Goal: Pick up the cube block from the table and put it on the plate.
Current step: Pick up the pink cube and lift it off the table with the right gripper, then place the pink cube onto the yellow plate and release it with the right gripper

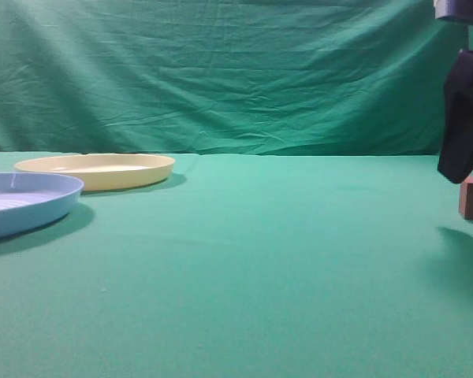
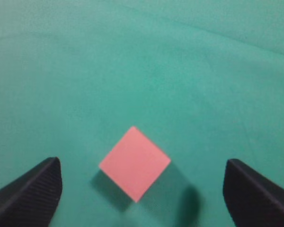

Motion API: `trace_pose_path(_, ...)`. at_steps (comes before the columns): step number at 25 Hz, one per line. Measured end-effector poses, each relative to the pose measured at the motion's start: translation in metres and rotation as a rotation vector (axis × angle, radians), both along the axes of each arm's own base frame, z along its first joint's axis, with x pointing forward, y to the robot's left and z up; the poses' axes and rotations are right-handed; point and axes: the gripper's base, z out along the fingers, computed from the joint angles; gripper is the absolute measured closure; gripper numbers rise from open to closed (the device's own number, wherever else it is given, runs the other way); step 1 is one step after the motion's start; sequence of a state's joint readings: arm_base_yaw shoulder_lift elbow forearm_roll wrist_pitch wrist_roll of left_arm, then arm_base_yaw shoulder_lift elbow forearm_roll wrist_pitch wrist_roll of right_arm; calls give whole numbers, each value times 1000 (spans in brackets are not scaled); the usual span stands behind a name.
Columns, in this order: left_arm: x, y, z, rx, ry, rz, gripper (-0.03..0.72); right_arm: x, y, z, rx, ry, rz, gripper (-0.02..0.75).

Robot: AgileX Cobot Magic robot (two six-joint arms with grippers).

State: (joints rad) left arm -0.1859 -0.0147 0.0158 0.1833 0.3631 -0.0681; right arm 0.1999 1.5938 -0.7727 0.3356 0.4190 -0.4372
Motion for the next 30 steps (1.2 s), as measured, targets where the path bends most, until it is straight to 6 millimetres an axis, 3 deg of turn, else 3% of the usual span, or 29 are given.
trace_pose_path(1, 0, 0, 0, 0, 0, 0, 688, 4, 1, -4, -3, 5, -2, 92)
trace_pose_path(4, 0, 0, 0, 0, 0, 0, 688, 13, 2, -13, -16, 17, 12, 191)
trace_pose_path(8, 0, 0, 0, 0, 0, 0, 688, 18, 5, -16, -18, 63, 39, 433)
trace_pose_path(12, 0, 0, 0, 0, 0, 0, 688, 29, 10, 1, 4, 79, 66, 428)
trace_pose_path(17, 0, 0, 0, 0, 0, 0, 688, 61, 35, 49, 101, -58, 79, 428)
trace_pose_path(21, 0, 0, 0, 0, 0, 0, 688, 85, 90, 83, 148, -187, 201, 428)
trace_pose_path(25, 0, 0, 0, 0, 0, 0, 688, 101, 159, 93, 192, -252, 337, 428)
trace_pose_path(29, 0, 0, 0, 0, 0, 0, 688, 110, 229, 76, 221, -278, 454, 428)
trace_pose_path(30, 0, 0, 0, 0, 0, 0, 688, 111, 247, 61, 218, -267, 483, 428)
